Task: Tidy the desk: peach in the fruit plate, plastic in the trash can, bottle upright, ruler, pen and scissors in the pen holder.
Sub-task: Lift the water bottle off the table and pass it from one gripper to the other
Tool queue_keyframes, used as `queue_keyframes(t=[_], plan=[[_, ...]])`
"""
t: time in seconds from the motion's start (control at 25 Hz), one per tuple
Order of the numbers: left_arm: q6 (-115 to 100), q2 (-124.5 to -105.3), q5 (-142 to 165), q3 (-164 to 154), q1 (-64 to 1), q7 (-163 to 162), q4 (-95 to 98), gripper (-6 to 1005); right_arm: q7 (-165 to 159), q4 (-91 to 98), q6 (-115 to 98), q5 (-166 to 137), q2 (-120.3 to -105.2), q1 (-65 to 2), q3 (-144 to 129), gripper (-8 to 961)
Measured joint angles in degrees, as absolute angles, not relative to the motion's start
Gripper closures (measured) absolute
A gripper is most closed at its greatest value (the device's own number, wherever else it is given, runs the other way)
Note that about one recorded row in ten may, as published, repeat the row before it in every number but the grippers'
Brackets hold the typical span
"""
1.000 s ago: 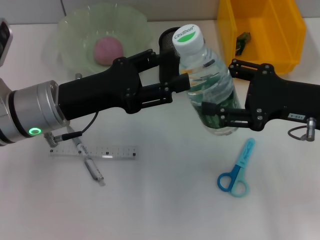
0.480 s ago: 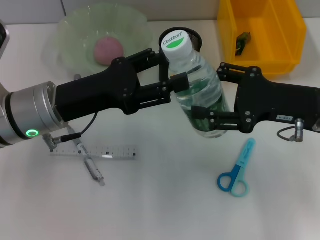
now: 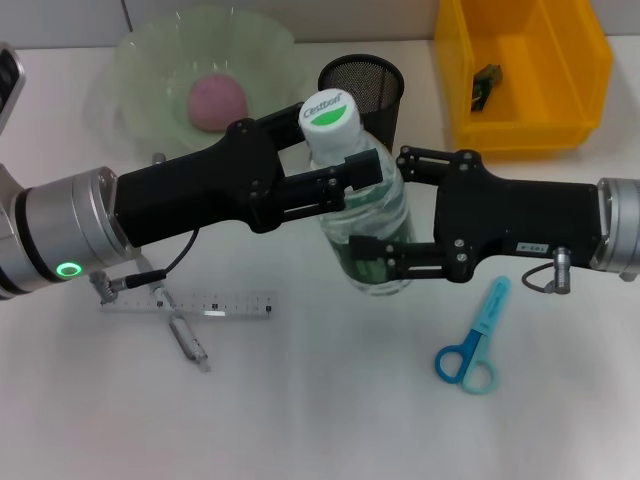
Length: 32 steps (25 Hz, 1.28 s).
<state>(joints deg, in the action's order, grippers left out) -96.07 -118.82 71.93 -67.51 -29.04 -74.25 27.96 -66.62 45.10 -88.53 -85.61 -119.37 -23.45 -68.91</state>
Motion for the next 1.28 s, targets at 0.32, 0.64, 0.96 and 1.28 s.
queue_keyframes(t=[0.32, 0.64, 0.96, 1.28], plan=[[-96.14, -118.82, 71.95, -67.32, -28.93, -73.62, 27.57, 221, -66.71, 45.18, -88.49, -85.33, -119.44, -23.56, -69.24, 192], [-95.41, -118.83, 70.21, -67.14, -28.18, -72.81, 27.53, 276, -67.02, 45.12, -88.68, -85.19, -119.44, -23.63, -69.26, 192], [-95.6, -118.82, 69.42, -67.57, -27.68, -72.01, 27.51, 424, -66.81, 45.01, -88.84, -85.17, -119.53, -23.6, -69.26, 192], [-95.67, -118.82, 69.33, -67.68, -27.74, -71.98, 27.51, 554, -66.64, 44.88, -88.66, -85.15, -119.53, -23.67, -69.26, 192]])
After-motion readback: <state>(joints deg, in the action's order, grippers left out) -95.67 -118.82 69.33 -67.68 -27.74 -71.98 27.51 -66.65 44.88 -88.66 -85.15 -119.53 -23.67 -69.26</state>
